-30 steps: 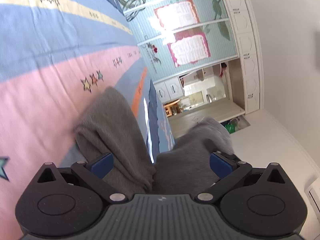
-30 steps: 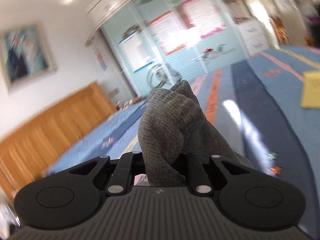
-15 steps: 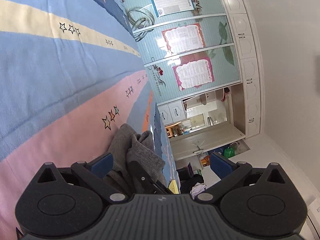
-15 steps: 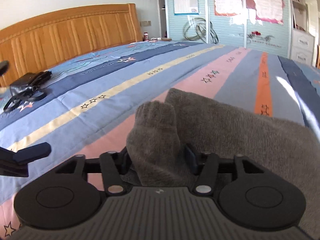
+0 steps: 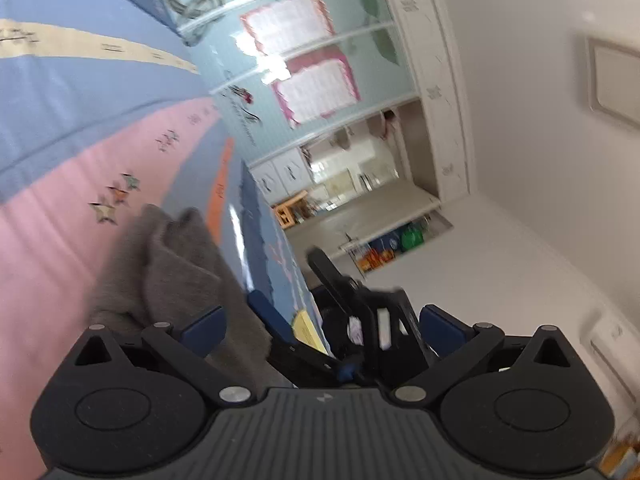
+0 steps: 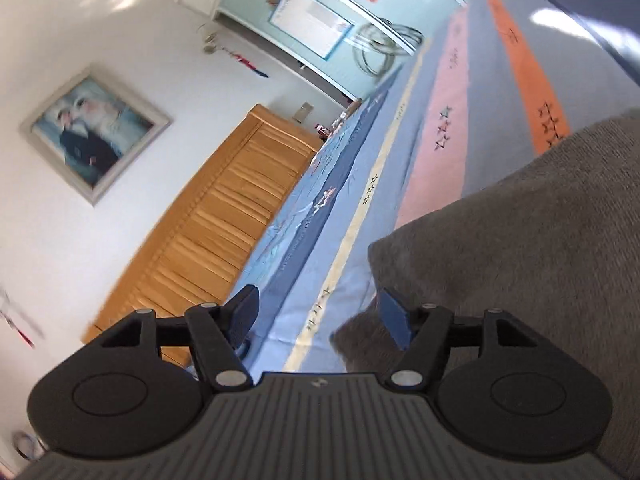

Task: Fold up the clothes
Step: 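Open the right gripper to release the cuff onto the folded sweater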

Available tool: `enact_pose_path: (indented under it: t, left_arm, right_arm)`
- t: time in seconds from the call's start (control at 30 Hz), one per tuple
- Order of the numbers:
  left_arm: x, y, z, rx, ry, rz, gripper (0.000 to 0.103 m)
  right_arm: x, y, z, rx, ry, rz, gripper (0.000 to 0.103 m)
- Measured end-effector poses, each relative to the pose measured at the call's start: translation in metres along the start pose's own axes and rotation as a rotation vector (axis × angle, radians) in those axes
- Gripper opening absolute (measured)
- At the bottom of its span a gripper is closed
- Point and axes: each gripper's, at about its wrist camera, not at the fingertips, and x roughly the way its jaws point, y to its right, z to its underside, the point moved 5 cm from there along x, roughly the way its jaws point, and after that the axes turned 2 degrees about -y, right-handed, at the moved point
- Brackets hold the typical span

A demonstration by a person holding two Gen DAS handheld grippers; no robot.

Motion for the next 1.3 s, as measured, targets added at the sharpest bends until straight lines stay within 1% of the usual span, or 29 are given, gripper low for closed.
enact_pose_path:
  t: [0.03, 0.07, 0.13, 0.17, 0.2, 0.23, 0.27, 0.3, 0.33, 0.37, 0.4, 0.43, 0.47, 0.5, 0.53, 0.57, 0.63, 0.67, 0.73, 0.83, 0.9, 0.93, 0.97, 1.03, 1.17, 1.2, 1.23, 1.27, 1.3]
  left_arm:
    - [0.013, 0.003, 0.001, 0.04, -0.017, -0.007, 0.102]
    - [0.025, 0.001, 0.002, 0.066, -0.025, -0.03, 0.102]
    - [0.04, -0.016, 0.003, 0.063, -0.045, -0.099, 0.102]
    - [0.043, -0.029, 0.004, 0.04, -0.052, -0.124, 0.102]
    - [0.041, -0.044, 0.004, -0.008, -0.048, -0.145, 0.102]
    - [0.037, -0.059, 0.005, -0.077, -0.039, -0.165, 0.099]
    - [0.033, -0.072, 0.004, -0.156, -0.025, -0.151, 0.099]
    - [0.027, -0.081, 0.002, -0.226, -0.008, -0.112, 0.099]
    - [0.024, -0.086, 0.001, -0.26, 0.004, -0.098, 0.099]
    - [0.023, -0.087, 0.0, -0.265, 0.009, -0.101, 0.098]
    - [0.023, -0.088, -0.001, -0.258, 0.014, -0.106, 0.097]
    - [0.023, -0.088, -0.001, -0.251, 0.02, -0.112, 0.097]
    - [0.023, -0.089, -0.002, -0.252, 0.023, -0.113, 0.097]
    - [0.023, -0.091, -0.003, -0.262, 0.022, -0.11, 0.097]
    - [0.024, -0.093, -0.004, -0.272, 0.022, -0.107, 0.097]
    - [0.024, -0.093, -0.005, -0.279, 0.021, -0.104, 0.097]
    - [0.024, -0.092, -0.006, -0.277, 0.015, -0.103, 0.098]
    - [0.025, -0.09, -0.007, -0.265, 0.01, -0.11, 0.098]
    - [0.026, -0.089, -0.007, -0.253, 0.008, -0.117, 0.099]
    - [0.026, -0.088, -0.006, -0.244, 0.009, -0.123, 0.1]
    - [0.026, -0.089, -0.006, -0.242, 0.012, -0.128, 0.1]
    - [0.027, -0.09, -0.006, -0.232, 0.014, -0.141, 0.1]
    - [0.027, -0.09, -0.006, -0.223, 0.017, -0.154, 0.1]
    - [0.026, -0.092, -0.007, -0.219, 0.021, -0.167, 0.1]
    - [0.025, -0.094, -0.008, -0.234, 0.018, -0.158, 0.1]
    - [0.025, -0.093, -0.007, -0.229, 0.014, -0.161, 0.102]
    - [0.025, -0.093, -0.007, -0.227, 0.011, -0.165, 0.102]
    - [0.025, -0.093, -0.006, -0.226, 0.01, -0.167, 0.102]
    - [0.025, -0.093, -0.006, -0.228, 0.01, -0.168, 0.102]
  right_arm:
    - [0.001, 0.006, -0.009, 0.047, -0.003, -0.026, 0.071]
    - [0.006, 0.012, -0.016, 0.089, -0.018, -0.064, 0.075]
    - [0.014, 0.021, -0.028, 0.136, -0.048, -0.107, 0.08]
    - [0.019, 0.025, -0.032, 0.154, -0.072, -0.123, 0.082]
    - [0.027, 0.028, -0.035, 0.16, -0.103, -0.133, 0.082]
    - [0.035, 0.03, -0.036, 0.163, -0.136, -0.142, 0.085]
    - [0.046, 0.029, -0.036, 0.158, -0.186, -0.158, 0.086]
    - [0.058, 0.027, -0.035, 0.152, -0.24, -0.176, 0.085]
    - [0.07, 0.025, -0.034, 0.13, -0.276, -0.158, 0.085]
    - [0.082, 0.024, -0.034, 0.104, -0.307, -0.132, 0.084]
    - [0.085, 0.028, -0.035, 0.098, -0.304, -0.094, 0.083]
    - [0.086, 0.033, -0.035, 0.098, -0.292, -0.053, 0.065]
    - [0.088, 0.038, -0.036, 0.098, -0.28, -0.011, 0.038]
    - [0.089, 0.043, -0.036, 0.097, -0.269, 0.03, 0.026]
    - [0.089, 0.049, -0.037, 0.097, -0.257, 0.071, 0.01]
    - [0.09, 0.054, -0.037, 0.096, -0.245, 0.113, 0.0]
    - [0.092, 0.064, -0.038, 0.095, -0.22, 0.195, 0.0]
    - [0.092, 0.07, -0.039, 0.095, -0.208, 0.236, 0.004]
    - [0.083, 0.05, -0.039, 0.047, -0.181, 0.179, 0.013]
    - [0.068, 0.016, -0.039, -0.033, -0.139, 0.069, 0.014]
    - [0.083, 0.017, -0.025, -0.049, -0.24, 0.1, 0.015]
    - [0.092, 0.018, -0.018, -0.055, -0.297, 0.122, 0.014]
    - [0.098, 0.03, -0.016, -0.02, -0.314, 0.143, 0.0]
    - [0.111, 0.06, -0.016, 0.071, -0.325, 0.185, 0.0]
    - [0.117, 0.056, -0.02, 0.06, -0.311, 0.232, 0.0]
    - [0.112, 0.051, -0.022, 0.07, -0.286, 0.217, 0.0]
    - [0.105, 0.046, -0.025, 0.079, -0.257, 0.196, 0.005]
    - [0.095, 0.039, -0.028, 0.08, -0.218, 0.16, 0.016]
    - [0.082, 0.033, -0.034, 0.089, -0.176, 0.108, 0.02]
